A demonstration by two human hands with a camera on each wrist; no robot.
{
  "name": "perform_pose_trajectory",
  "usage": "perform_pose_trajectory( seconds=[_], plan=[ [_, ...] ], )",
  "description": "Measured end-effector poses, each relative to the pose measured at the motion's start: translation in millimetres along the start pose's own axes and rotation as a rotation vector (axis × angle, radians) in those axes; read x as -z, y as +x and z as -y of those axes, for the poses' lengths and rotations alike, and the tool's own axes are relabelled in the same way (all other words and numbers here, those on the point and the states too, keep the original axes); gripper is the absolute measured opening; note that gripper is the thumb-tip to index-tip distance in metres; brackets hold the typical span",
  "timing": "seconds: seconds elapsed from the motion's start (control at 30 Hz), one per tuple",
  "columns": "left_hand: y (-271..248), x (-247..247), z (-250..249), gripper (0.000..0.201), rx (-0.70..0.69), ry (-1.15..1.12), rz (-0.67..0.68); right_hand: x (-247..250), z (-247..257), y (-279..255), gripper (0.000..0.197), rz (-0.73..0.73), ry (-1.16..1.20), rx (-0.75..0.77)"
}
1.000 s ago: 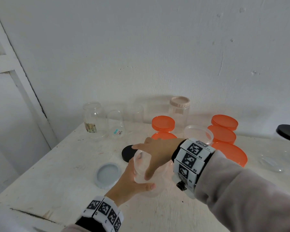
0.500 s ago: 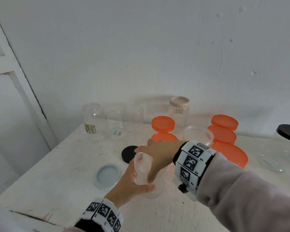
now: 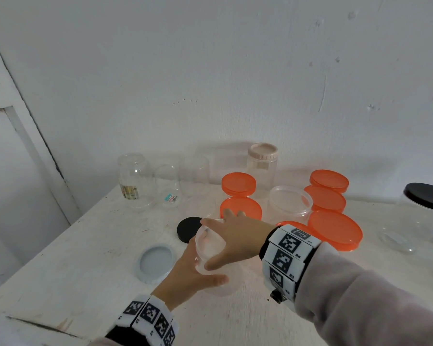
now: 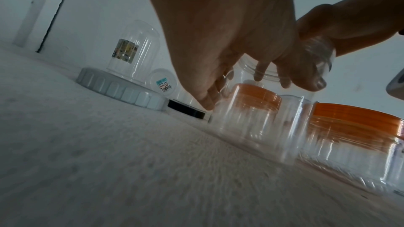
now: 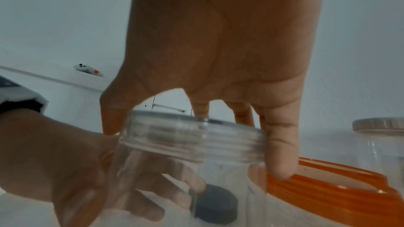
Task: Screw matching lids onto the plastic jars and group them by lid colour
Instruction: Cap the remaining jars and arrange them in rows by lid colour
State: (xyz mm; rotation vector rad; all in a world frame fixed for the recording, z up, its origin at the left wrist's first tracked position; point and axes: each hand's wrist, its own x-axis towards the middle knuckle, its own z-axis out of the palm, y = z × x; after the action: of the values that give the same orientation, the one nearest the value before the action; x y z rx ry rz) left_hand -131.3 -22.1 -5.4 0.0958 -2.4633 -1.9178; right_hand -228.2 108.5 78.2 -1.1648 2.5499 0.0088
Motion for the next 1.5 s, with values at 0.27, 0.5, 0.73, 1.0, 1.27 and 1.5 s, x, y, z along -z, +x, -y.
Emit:
perform_pose_trajectory(
  seconds=[0.27, 0.5, 0.73, 1.0, 1.27, 1.5],
  plan=[
    [0.5, 0.2, -0.9, 0.112, 0.021, 0.048, -0.012, -16.7, 4.0, -2.6, 0.094, -0.122, 0.003, -0.038],
    [7.0, 13.2, 3.3, 0.109, 0.061, 0.278, 0.106, -31.9, 4.5, -7.6, 0.097, -0.177, 0.077, -0.09],
    [11.5, 57.5, 17.5, 0.087, 0.147, 0.852, -0.009, -48.8, -0.4, -58.5, 0.098, -0.16, 0.227, -0.052],
    [17.2, 87.7, 34.6, 0.083, 0.296, 0.997, -0.116, -50.9, -56.0, -153.2, 0.099, -0.262, 0.381, -0.119],
    [21.2, 85.2, 37.7, 0.065, 0.313, 1.01, -0.076, -58.6, -139.8, -199.7, 0.1, -0.342, 0.391, -0.446],
    [18.3, 98.7, 39.4, 0.064, 0.352, 1.014, -0.143, -65.4, -181.0, -198.1, 0.099, -0.438, 0.424, -0.736]
  ],
)
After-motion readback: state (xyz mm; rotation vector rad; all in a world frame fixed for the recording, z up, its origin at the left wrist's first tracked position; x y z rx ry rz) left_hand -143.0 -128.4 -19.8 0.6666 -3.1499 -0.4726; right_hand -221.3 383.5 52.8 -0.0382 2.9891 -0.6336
